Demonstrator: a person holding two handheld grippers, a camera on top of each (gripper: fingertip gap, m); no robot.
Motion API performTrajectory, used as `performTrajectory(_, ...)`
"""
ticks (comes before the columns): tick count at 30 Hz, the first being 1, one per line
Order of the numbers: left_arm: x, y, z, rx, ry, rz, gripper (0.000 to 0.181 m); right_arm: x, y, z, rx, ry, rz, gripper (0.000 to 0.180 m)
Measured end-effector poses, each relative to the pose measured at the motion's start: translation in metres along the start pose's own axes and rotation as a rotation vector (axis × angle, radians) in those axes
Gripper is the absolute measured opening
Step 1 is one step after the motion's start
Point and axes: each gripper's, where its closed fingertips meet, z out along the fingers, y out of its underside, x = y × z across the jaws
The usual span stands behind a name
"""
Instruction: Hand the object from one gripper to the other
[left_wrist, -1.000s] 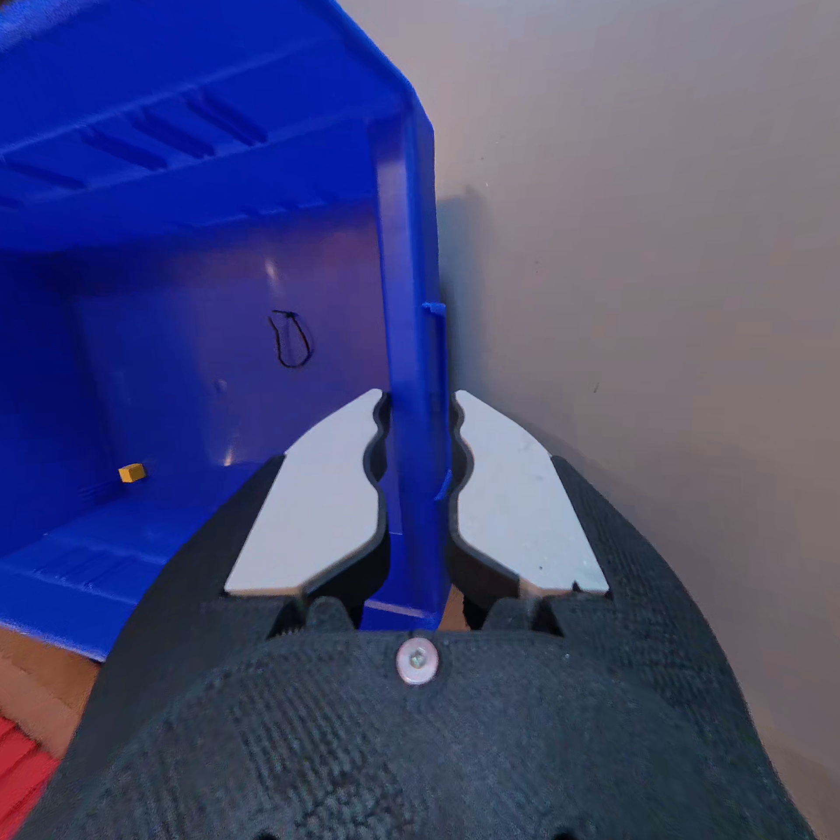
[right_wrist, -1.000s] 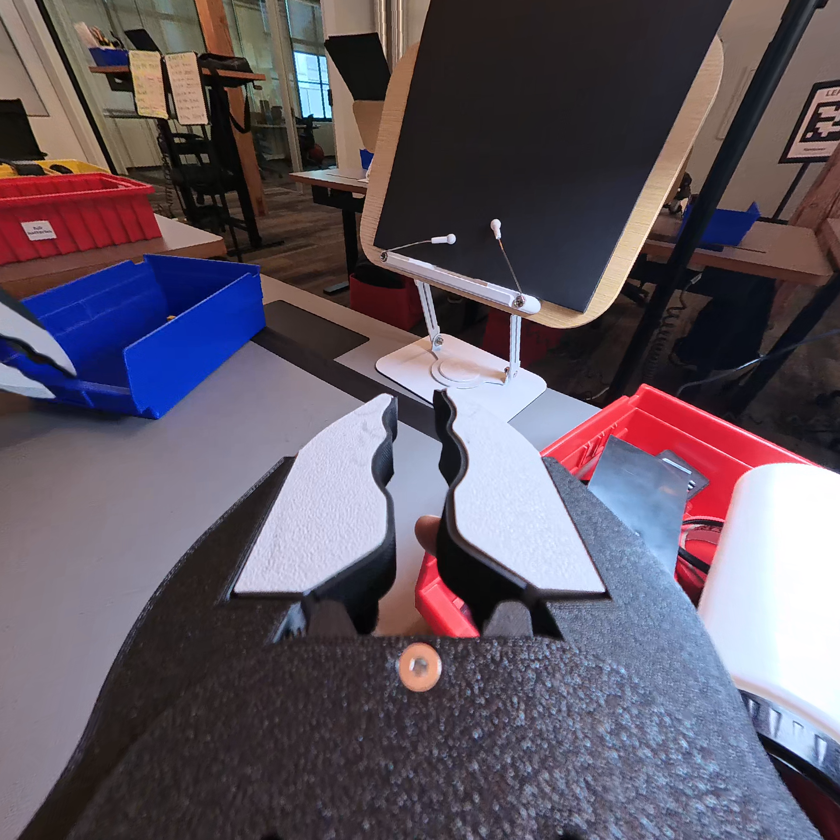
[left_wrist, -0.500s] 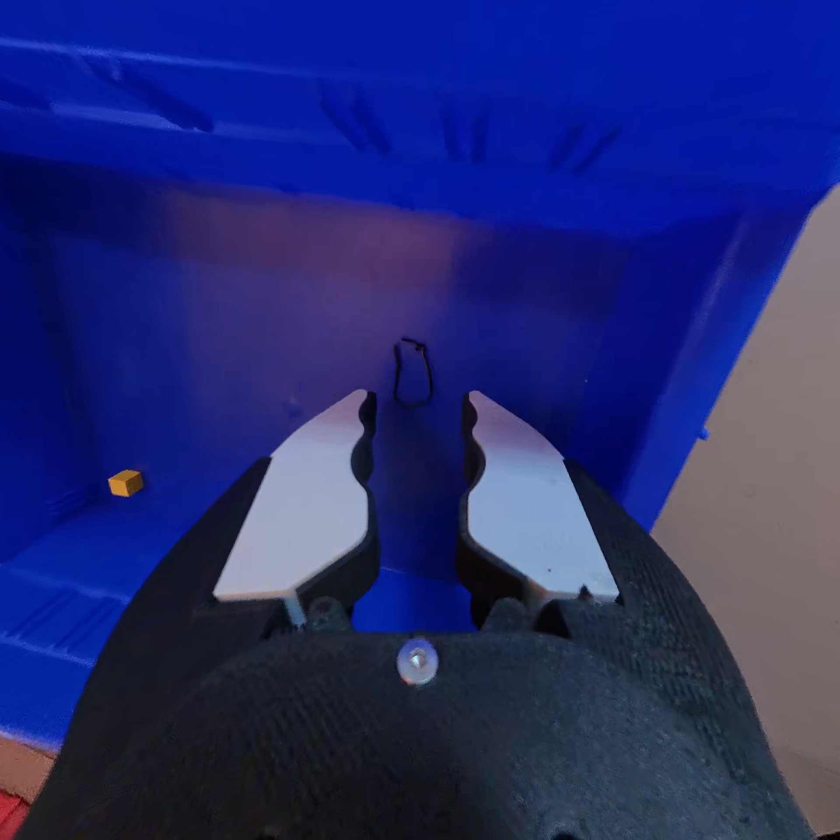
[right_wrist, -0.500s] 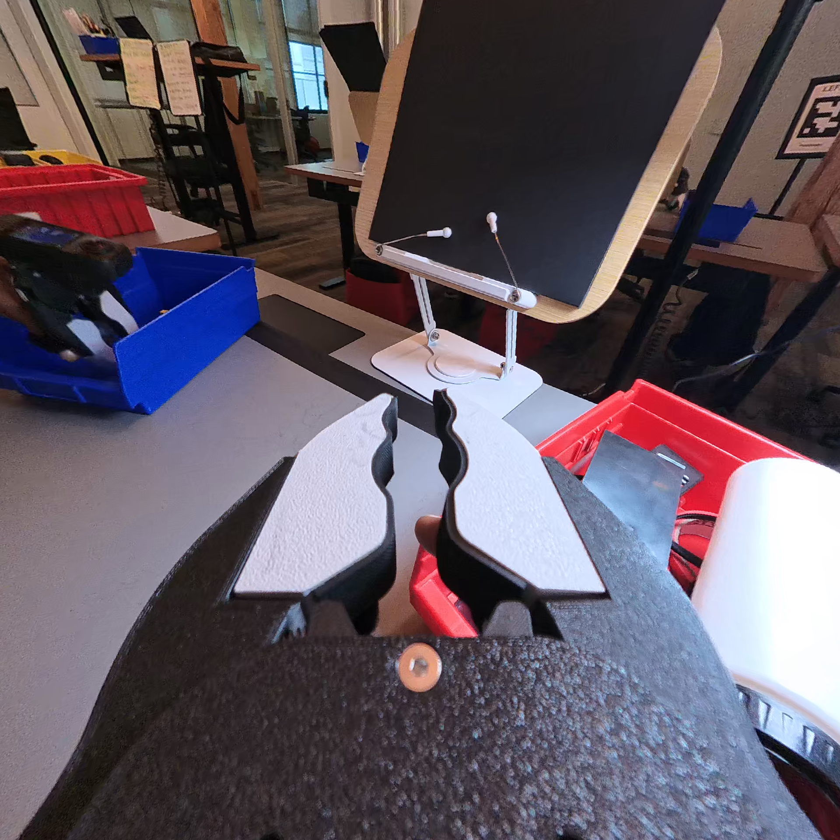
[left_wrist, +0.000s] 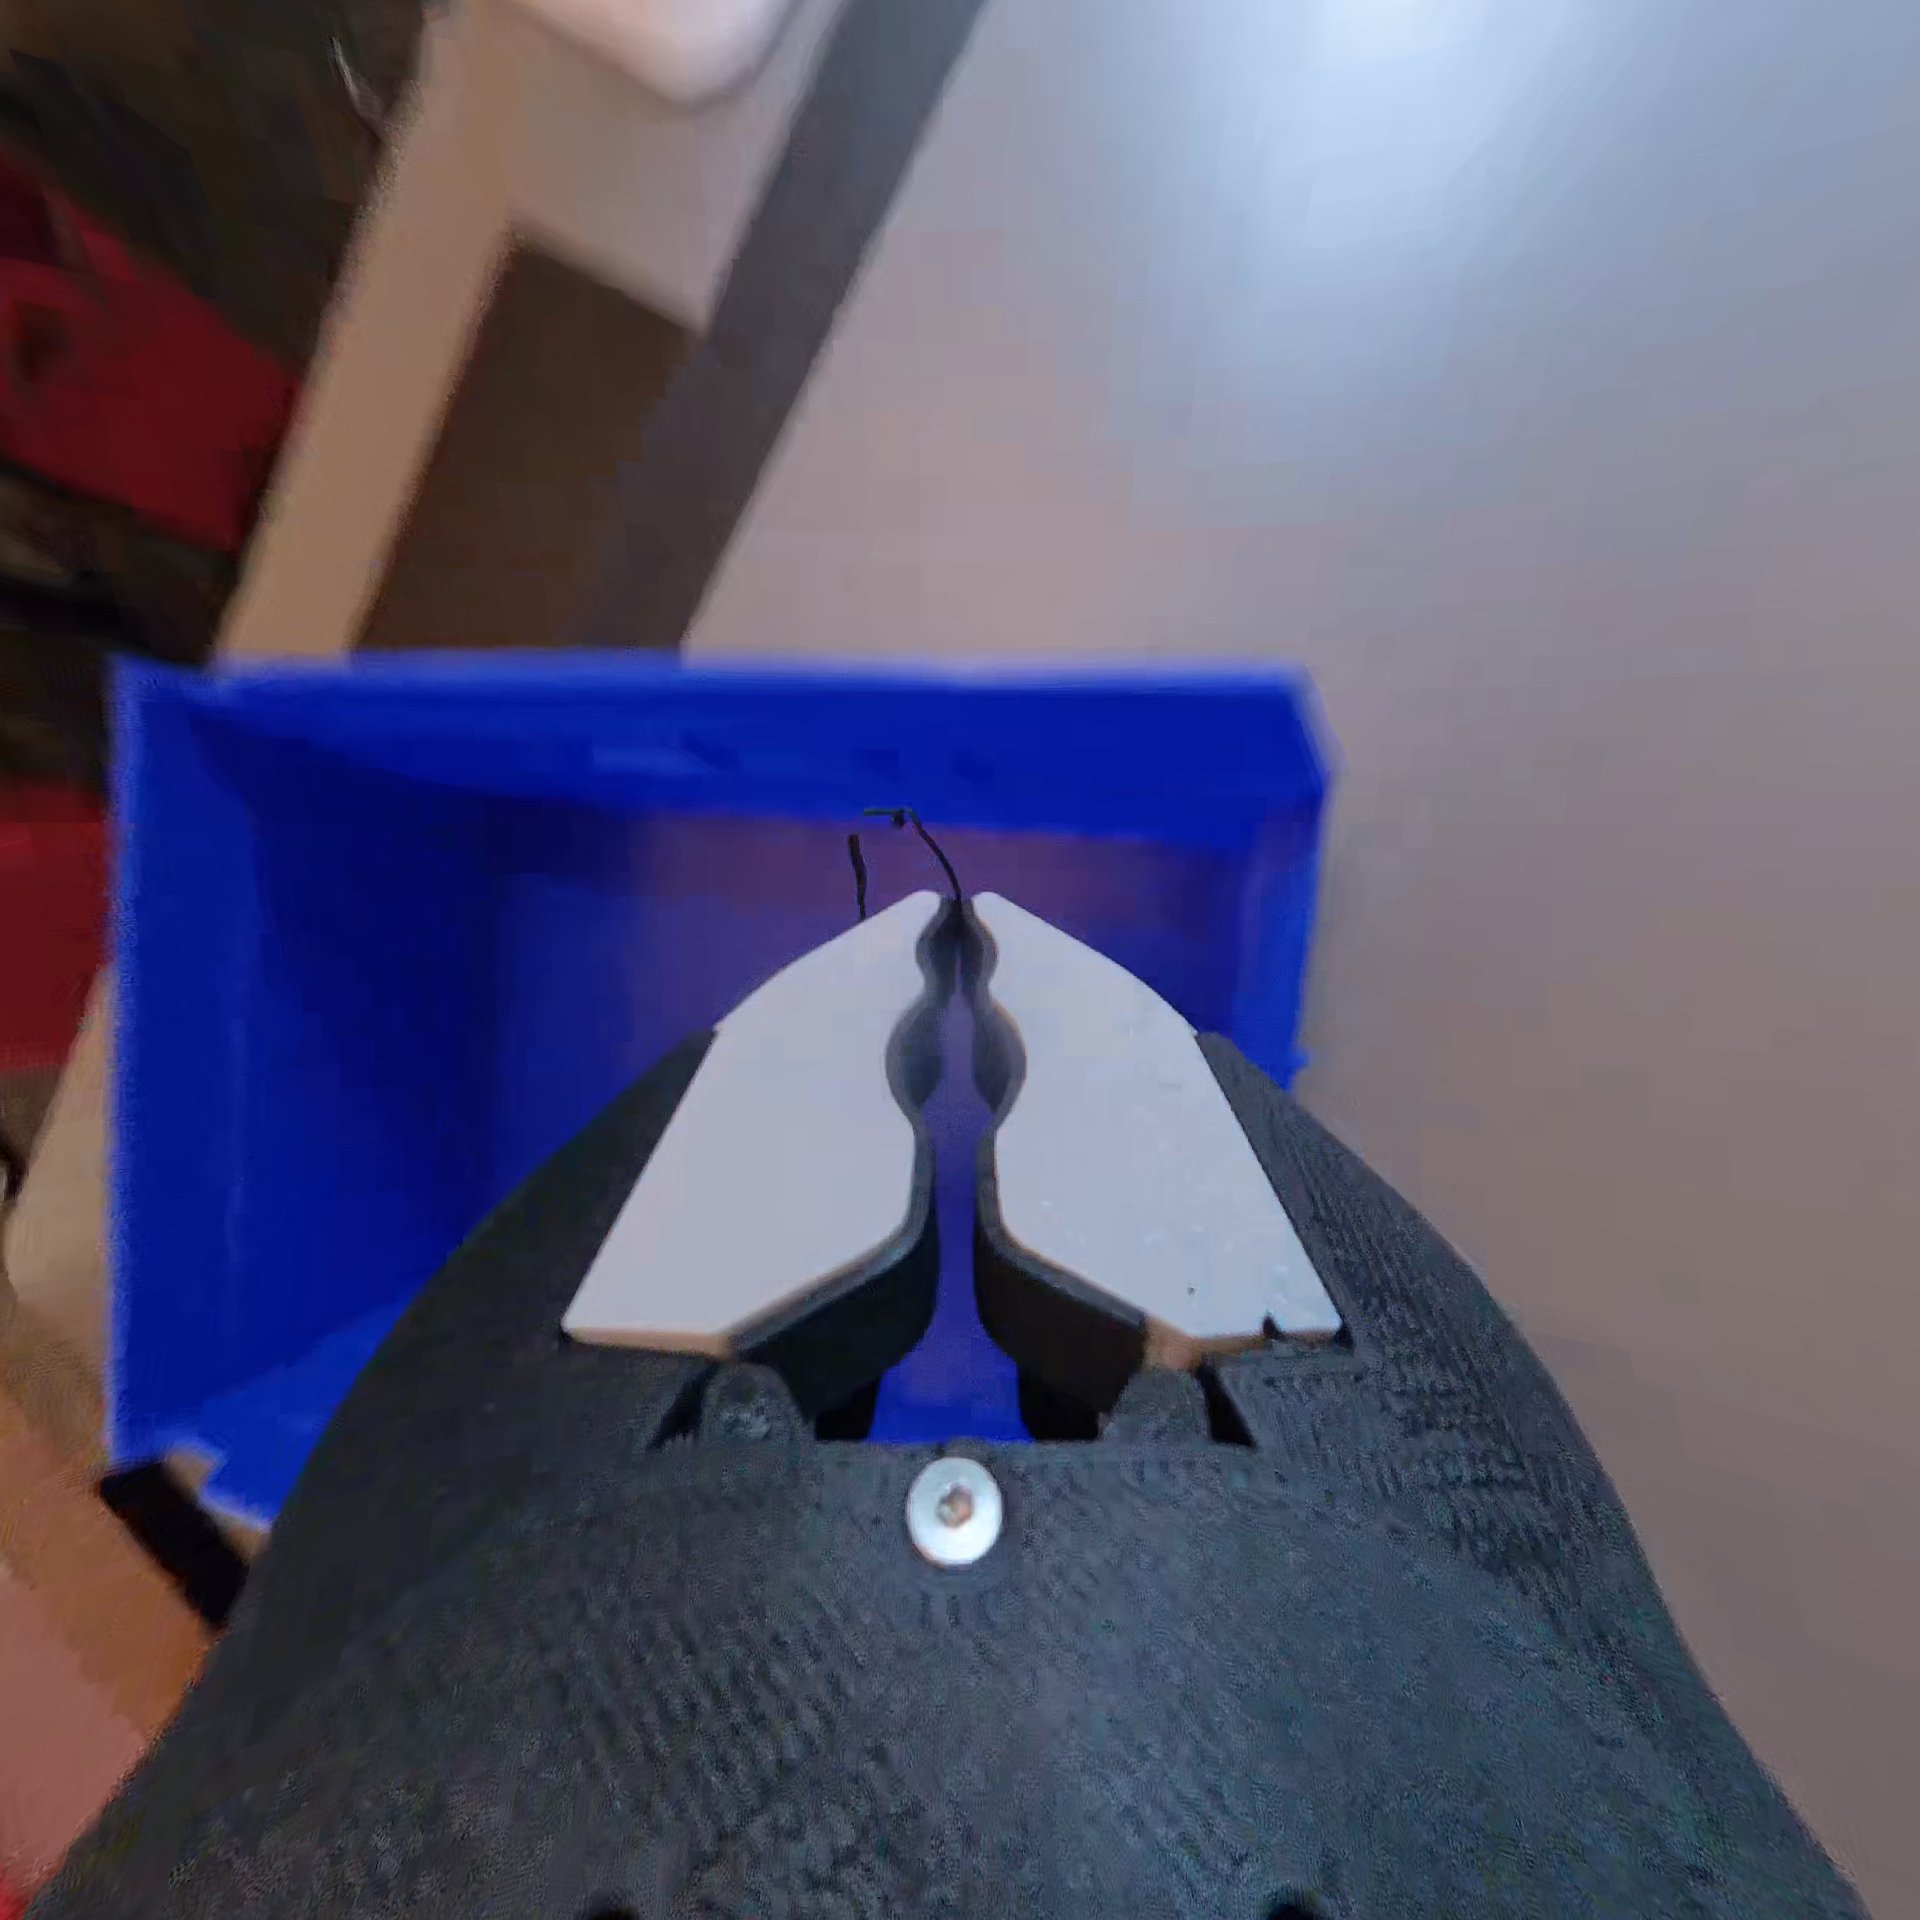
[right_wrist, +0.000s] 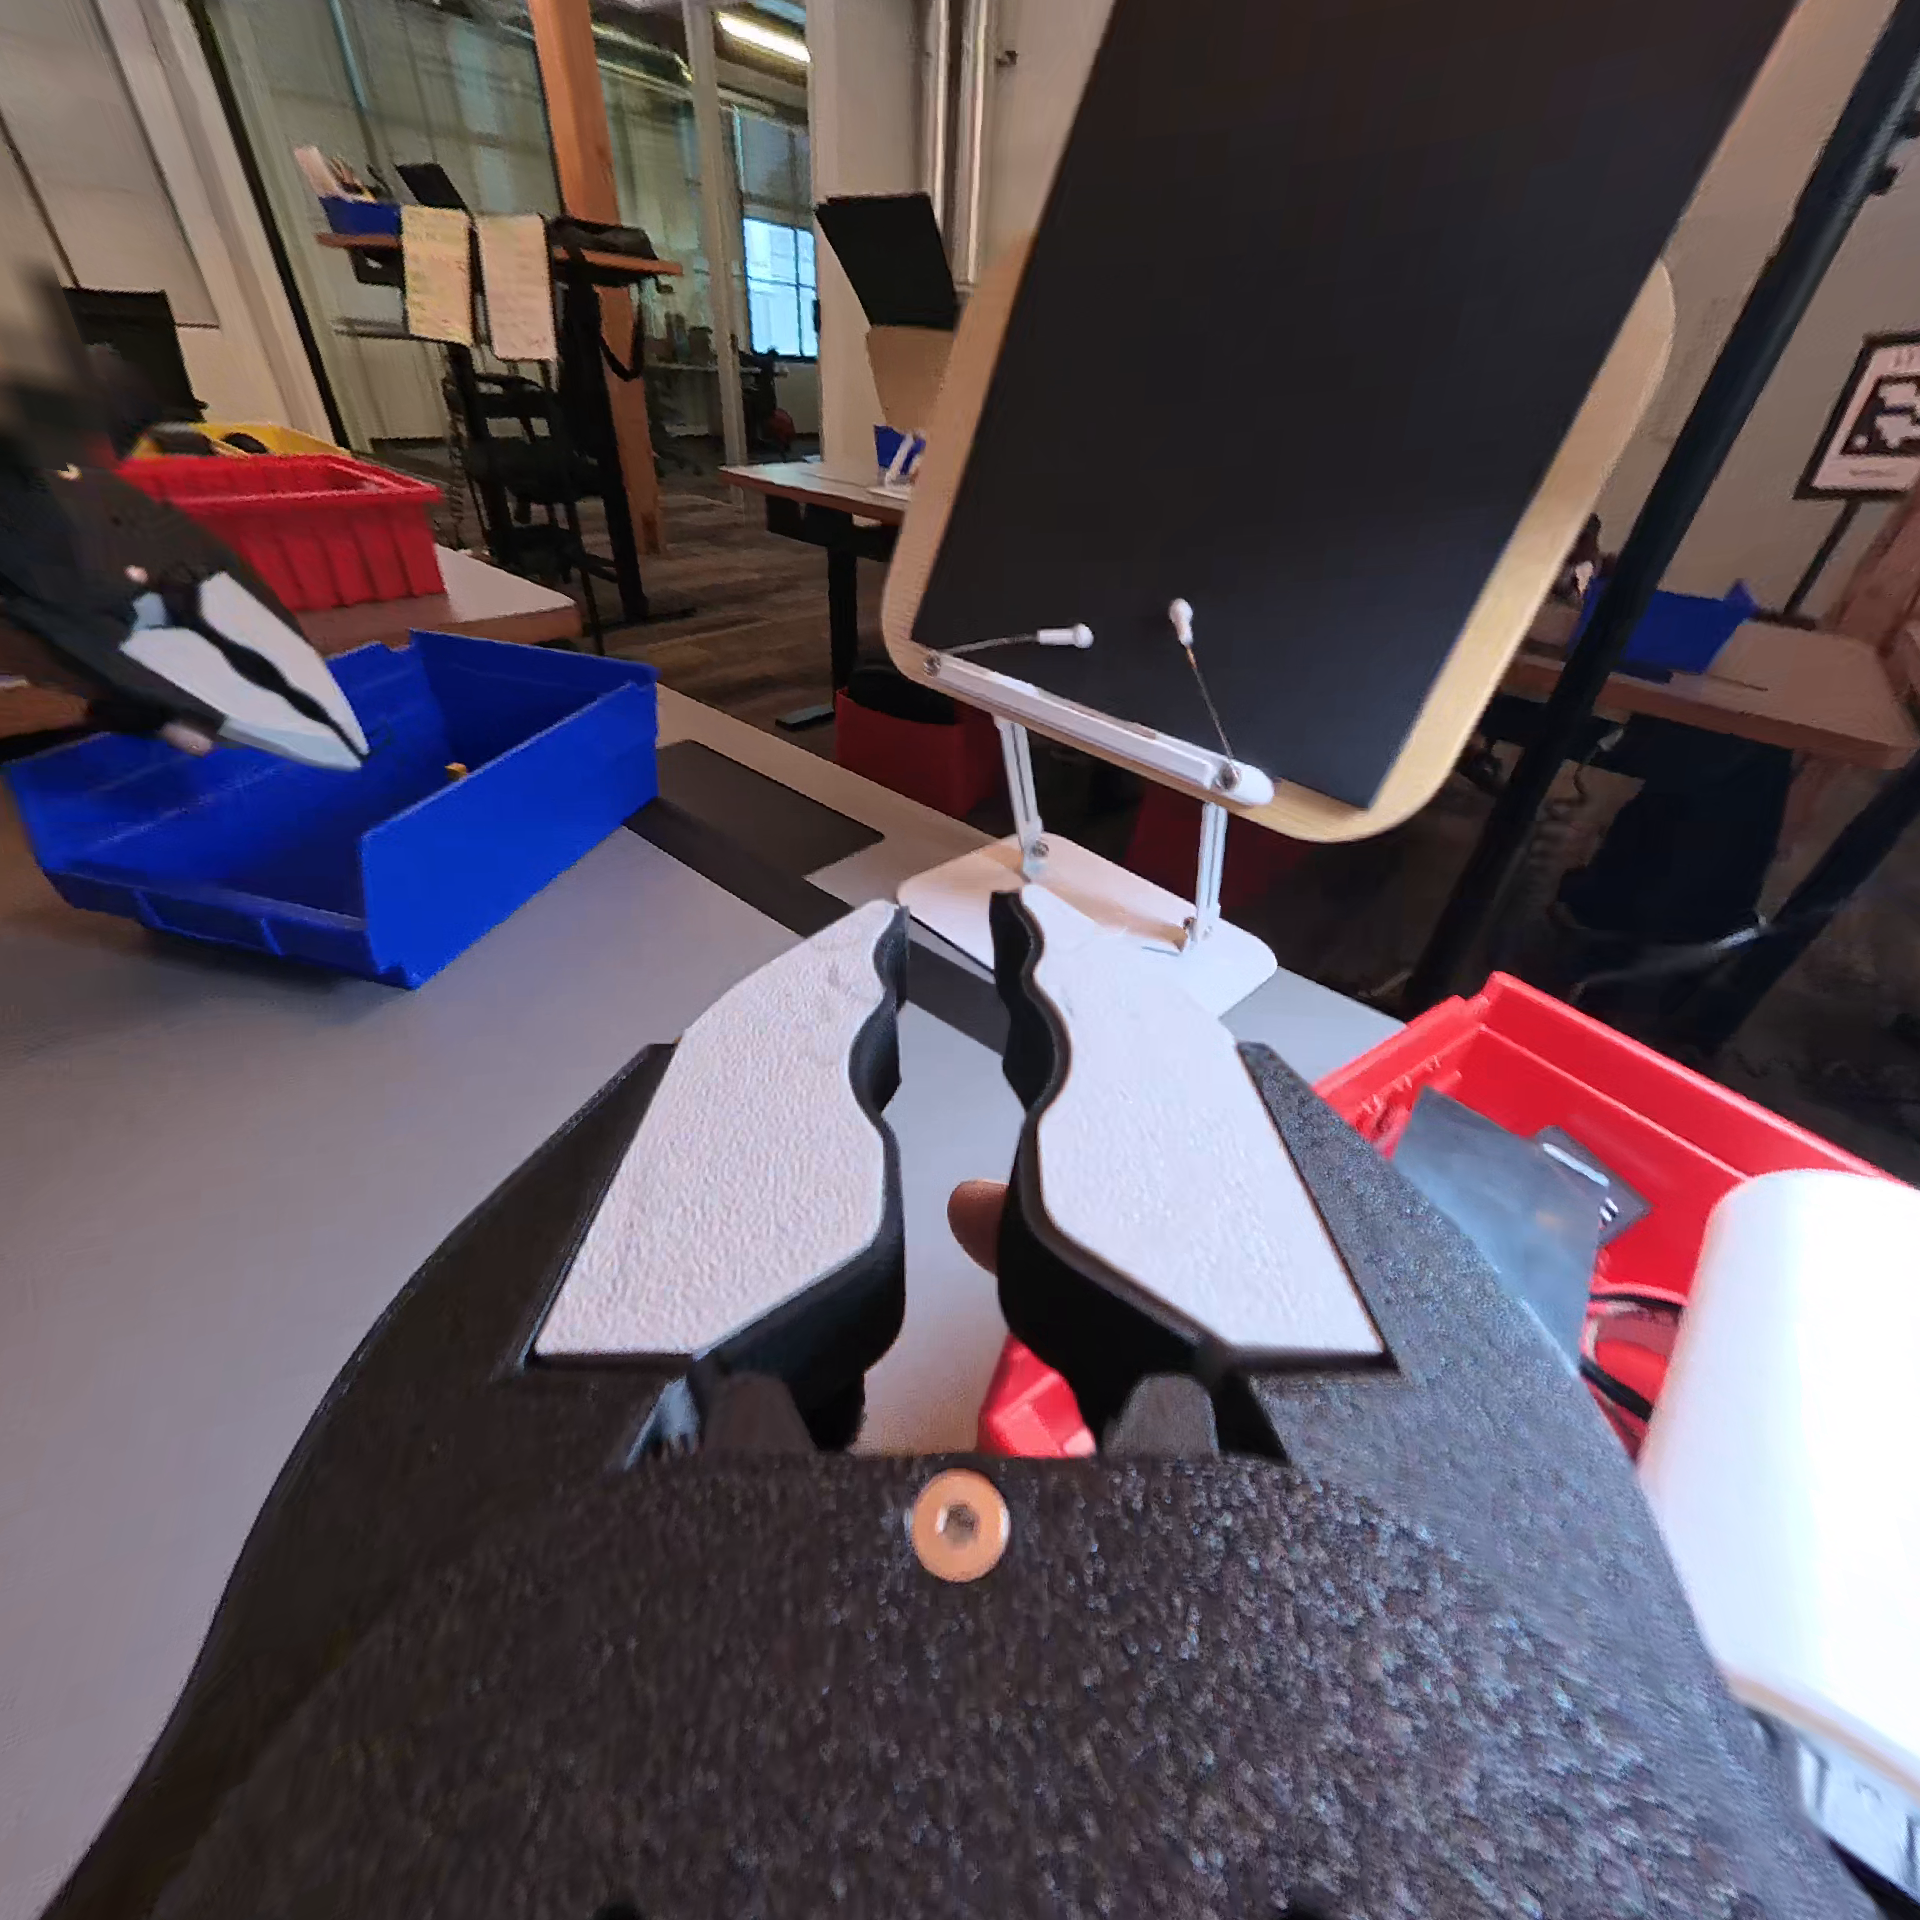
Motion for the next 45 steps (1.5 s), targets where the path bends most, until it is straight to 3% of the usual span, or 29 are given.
performTrajectory(1, 0.012, -0.026, -0.015, 0.115, 0.019, 0.013, 0.000, -0.008, -0.006, 0.000, 0.030, -0.029, -0.016, 0.016)
performTrajectory(7, 0.140, -0.161, -0.108, 0.799, 0.411, 0.137, 0.000, -0.093, -0.036, -0.008, 0.187, -0.386, -0.082, 0.017)
performTrajectory(11, 0.216, -0.212, -0.162, 1.163, 0.757, 0.232, 0.000, -0.163, -0.064, -0.031, 0.343, -0.801, 0.141, 0.022)
performTrajectory(15, 0.253, -0.233, -0.178, 1.312, 1.054, 0.259, 0.001, -0.196, -0.084, -0.050, 0.430, -1.033, 0.314, 0.023)
performTrajectory(20, 0.266, -0.233, -0.163, 1.304, 1.247, 0.201, 0.001, -0.210, -0.079, -0.051, 0.401, -1.099, 0.346, 0.022)
performTrajectory(24, 0.270, -0.230, -0.151, 1.263, 1.251, 0.190, 0.001, -0.222, -0.069, -0.050, 0.362, -1.181, 0.374, 0.021)
performTrajectory(26, 0.270, -0.229, -0.148, 1.258, 1.249, 0.185, 0.000, -0.226, -0.067, -0.053, 0.357, -1.222, 0.387, 0.004)
performTrajectory(31, 0.261, -0.231, -0.146, 1.274, 1.213, 0.143, 0.000, -0.217, -0.071, -0.055, 0.400, -1.176, 0.354, 0.002)
performTrajectory(37, 0.219, -0.253, -0.133, 1.302, 0.875, -0.058, 0.000, -0.165, -0.104, -0.062, 0.621, -0.962, 0.445, 0.001)
performTrajectory(41, 0.217, -0.259, -0.127, 1.272, 0.707, -0.042, 0.008, -0.119, -0.127, -0.080, 0.841, -0.851, 0.623, 0.001)
performTrajectory(45, 0.224, -0.269, -0.123, 1.249, 0.565, -0.026, 0.014, -0.097, -0.132, -0.089, 0.937, -0.770, 0.696, 0.001)
